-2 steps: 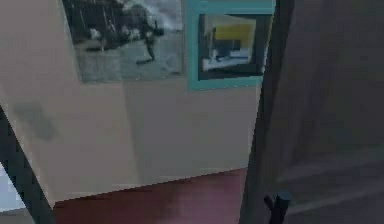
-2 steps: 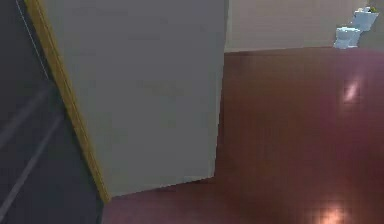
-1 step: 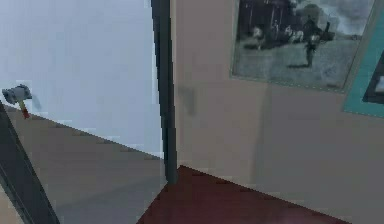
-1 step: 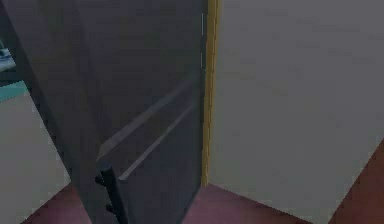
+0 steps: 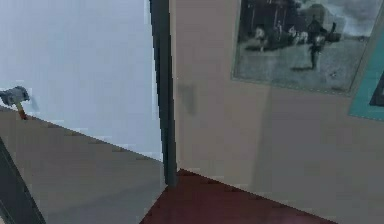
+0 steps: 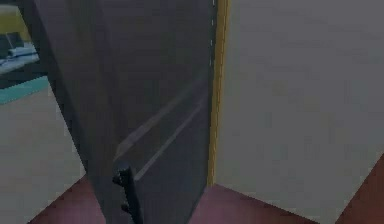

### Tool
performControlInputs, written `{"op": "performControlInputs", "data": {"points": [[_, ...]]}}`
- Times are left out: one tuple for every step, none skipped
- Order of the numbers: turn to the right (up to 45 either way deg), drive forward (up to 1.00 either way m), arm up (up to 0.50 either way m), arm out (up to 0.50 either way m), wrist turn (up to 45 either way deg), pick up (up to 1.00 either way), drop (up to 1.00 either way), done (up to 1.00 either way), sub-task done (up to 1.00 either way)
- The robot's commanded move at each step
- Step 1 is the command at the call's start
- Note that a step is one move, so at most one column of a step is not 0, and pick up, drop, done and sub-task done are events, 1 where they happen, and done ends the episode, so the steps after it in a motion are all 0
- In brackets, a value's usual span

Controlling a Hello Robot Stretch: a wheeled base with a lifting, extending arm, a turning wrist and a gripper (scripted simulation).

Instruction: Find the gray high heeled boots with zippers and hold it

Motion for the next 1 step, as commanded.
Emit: {"op": "performControlInputs", "data": {"points": [[24.0, 0.00, 0.00, 0.00, 0.0, 0.00, 0.00, 0.00, 0.00]]}}
